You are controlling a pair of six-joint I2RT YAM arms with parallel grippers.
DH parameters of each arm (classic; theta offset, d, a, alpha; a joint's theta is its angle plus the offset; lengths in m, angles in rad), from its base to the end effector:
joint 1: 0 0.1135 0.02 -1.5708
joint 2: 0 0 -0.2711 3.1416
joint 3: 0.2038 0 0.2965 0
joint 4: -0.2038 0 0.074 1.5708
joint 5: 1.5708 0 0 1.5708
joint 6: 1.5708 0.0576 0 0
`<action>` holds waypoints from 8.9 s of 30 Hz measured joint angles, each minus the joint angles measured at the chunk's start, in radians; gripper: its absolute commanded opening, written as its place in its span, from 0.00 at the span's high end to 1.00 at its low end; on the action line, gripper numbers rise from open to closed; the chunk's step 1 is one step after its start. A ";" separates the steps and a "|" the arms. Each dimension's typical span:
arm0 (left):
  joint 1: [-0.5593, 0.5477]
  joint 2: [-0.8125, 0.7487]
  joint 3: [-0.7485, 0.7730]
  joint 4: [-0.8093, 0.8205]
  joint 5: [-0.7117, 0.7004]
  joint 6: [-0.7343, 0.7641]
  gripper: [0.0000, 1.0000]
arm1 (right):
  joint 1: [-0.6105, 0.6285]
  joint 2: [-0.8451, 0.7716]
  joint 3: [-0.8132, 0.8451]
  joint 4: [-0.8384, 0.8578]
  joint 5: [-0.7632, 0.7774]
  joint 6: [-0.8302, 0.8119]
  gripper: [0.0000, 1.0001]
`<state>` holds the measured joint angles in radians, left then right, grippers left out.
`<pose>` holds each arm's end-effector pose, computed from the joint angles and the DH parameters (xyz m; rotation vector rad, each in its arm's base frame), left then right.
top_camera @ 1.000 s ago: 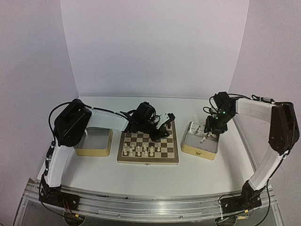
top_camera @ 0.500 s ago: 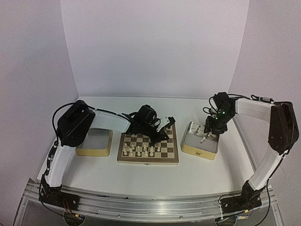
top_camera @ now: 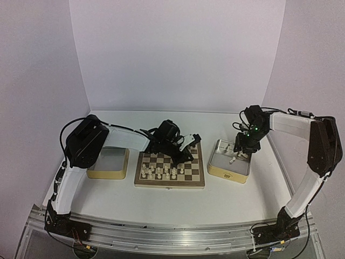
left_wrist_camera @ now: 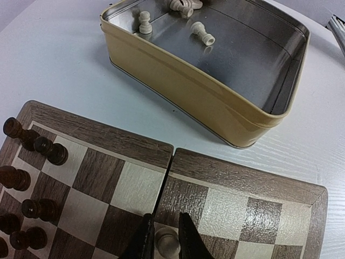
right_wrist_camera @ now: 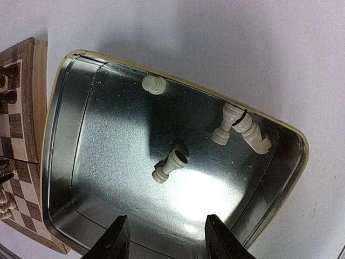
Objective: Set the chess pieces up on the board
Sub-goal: Place the chess piece on the chessboard, then pick up the chess piece from the chessboard, then place the chess piece on the chessboard, then pick up the chess piece from the storage box.
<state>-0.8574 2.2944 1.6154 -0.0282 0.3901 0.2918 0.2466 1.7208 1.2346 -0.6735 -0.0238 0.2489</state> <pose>0.3498 -0.4377 0.0983 1.4341 1.8274 -0.7363 0.3855 0.0984 0.1783 -0.0036 2.7437 0.1719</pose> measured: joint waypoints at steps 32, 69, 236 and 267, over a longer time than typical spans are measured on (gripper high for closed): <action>0.000 -0.042 0.001 -0.051 -0.036 -0.031 0.65 | 0.004 -0.001 0.119 -0.026 -0.014 0.001 0.52; 0.186 -0.570 0.039 -0.500 -0.412 -0.630 0.49 | 0.472 0.491 0.707 -0.384 0.074 0.184 0.57; 0.210 -0.520 0.059 -0.520 -0.301 -0.715 0.50 | 0.583 0.168 0.502 -0.416 0.346 0.298 0.73; 0.051 -0.201 0.434 -0.513 -0.131 -0.764 0.49 | 0.097 0.295 0.196 -0.111 0.193 0.438 0.72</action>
<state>-0.8059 2.0938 2.0495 -0.5408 0.2589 -0.4724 0.3435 2.0159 1.4307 -0.7841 0.1689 0.6870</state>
